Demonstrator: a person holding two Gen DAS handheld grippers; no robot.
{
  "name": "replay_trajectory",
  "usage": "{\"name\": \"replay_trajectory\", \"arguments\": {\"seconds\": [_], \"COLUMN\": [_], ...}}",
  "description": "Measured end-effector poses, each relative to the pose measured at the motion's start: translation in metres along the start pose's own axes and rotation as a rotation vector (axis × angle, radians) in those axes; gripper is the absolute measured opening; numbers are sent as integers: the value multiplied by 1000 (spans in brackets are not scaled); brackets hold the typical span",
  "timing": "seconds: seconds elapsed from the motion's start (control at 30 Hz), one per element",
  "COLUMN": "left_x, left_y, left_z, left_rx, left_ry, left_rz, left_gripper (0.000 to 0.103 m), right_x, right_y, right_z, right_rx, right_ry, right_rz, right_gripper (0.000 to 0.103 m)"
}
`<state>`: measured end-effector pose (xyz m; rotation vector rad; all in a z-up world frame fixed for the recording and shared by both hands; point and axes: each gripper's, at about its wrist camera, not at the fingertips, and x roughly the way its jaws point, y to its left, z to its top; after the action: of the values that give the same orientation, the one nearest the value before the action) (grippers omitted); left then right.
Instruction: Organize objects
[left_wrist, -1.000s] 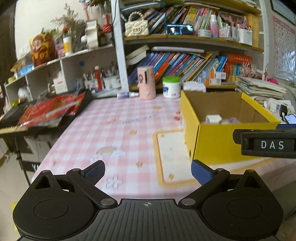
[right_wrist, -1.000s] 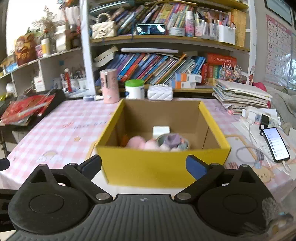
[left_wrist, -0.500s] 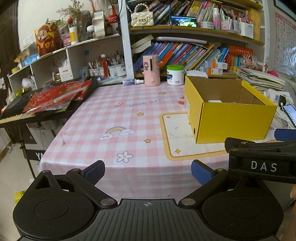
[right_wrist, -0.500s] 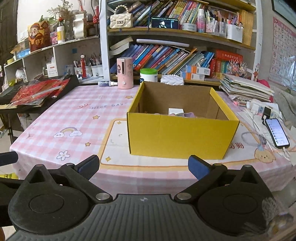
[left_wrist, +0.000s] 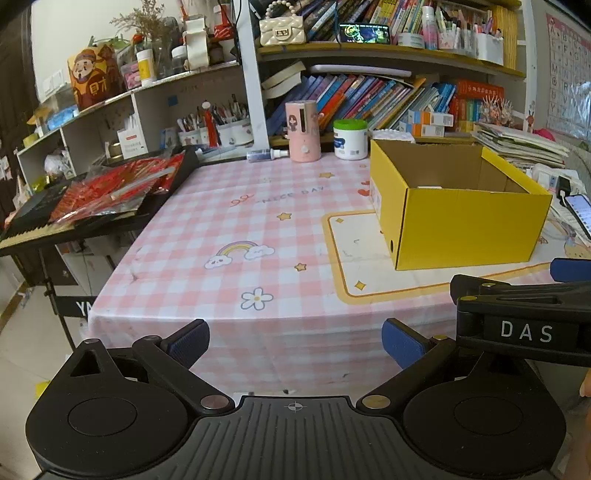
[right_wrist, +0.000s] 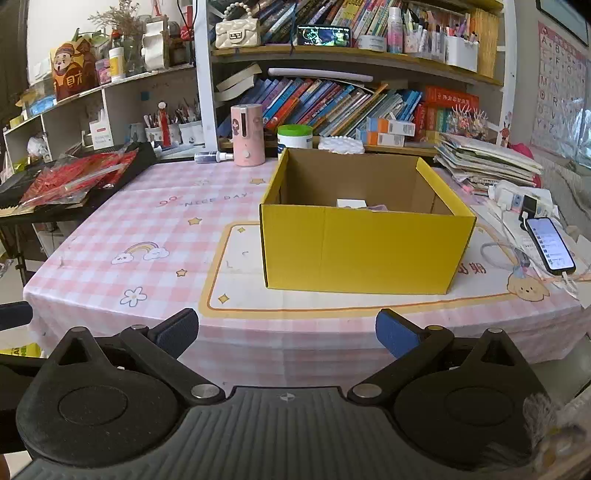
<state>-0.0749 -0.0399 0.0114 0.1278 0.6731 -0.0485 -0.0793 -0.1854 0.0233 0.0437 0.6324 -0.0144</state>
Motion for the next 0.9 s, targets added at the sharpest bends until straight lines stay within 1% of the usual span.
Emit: {"name": "replay_trajectory", "arguments": {"seconds": [0.53,0.9], "left_x": [5,7], "left_y": [4,5], "left_z": [0,1], "left_rx": [-22,-34], "left_ry": [30,20], "left_rz": [-6,-13], "left_gripper": [101,101], "right_x": [6,8], "right_y": [1,0], "right_z": [2,3], "right_rx": [0,4], "right_ry": [26,27], "right_rz": [1,9], "right_gripper": [103,103]}}
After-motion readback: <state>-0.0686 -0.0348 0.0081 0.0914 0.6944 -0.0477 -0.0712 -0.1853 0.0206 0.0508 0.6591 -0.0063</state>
